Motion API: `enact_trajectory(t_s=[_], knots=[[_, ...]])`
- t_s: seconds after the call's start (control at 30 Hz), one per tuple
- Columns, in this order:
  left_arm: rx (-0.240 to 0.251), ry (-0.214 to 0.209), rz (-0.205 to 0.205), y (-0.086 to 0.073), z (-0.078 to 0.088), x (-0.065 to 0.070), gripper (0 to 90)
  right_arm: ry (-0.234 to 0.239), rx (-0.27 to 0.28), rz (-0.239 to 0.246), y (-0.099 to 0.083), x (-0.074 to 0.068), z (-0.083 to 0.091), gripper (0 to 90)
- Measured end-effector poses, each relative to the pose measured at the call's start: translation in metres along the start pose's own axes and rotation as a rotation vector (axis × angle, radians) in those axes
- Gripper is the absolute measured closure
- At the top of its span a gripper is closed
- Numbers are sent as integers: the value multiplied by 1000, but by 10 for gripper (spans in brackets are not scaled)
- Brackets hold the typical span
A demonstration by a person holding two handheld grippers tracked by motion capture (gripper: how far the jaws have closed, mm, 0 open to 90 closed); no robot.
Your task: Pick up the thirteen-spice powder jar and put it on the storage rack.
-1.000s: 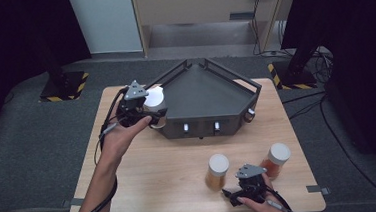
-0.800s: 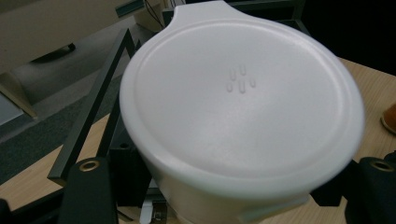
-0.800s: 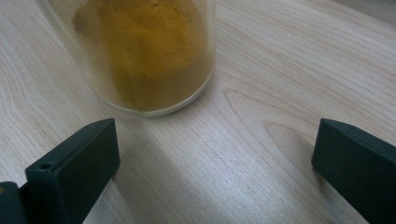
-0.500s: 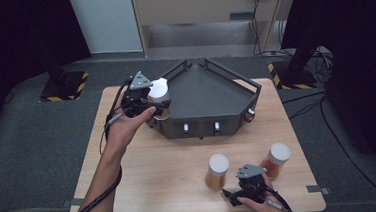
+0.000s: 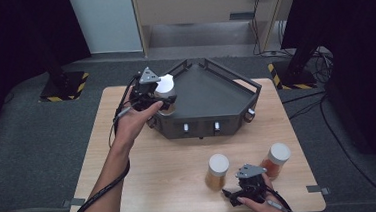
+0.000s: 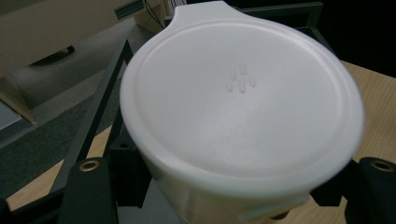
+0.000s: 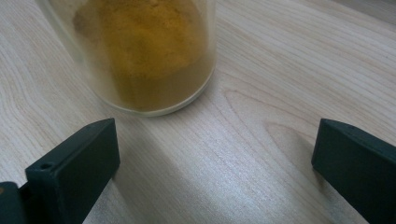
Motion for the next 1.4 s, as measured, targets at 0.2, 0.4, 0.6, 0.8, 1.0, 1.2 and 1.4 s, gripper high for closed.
enact_trajectory(t_s=[0.2,0.4,0.6,0.8,1.0,1.2,1.4], knots=[[3,11,13,0,-11,-4,291,0,0,-1,0,0,0,11],[-4,26,17,-1,-21,-6,292,1,0,-2,0,0,0,11],[-5,35,29,-3,-29,-10,291,1,-2,-3,0,0,0,11],[-20,32,27,-3,-36,-12,291,1,-1,-3,0,0,0,11],[-29,22,24,-4,-41,-13,291,1,-1,-3,0,0,0,11],[-35,20,23,-4,-46,-12,291,1,-1,-2,0,0,0,11],[-42,16,43,-7,-48,-15,291,0,0,-1,0,0,0,11]])
Point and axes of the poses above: each handheld gripper's, and its own axes: z roughly backward along the jaws, y roughly out of its top, x roughly to its right, the point moved 2 cm from there along -z, roughly forward along the jaws, and after that the axes turned 1 degree about z, right-handed, at the moved point
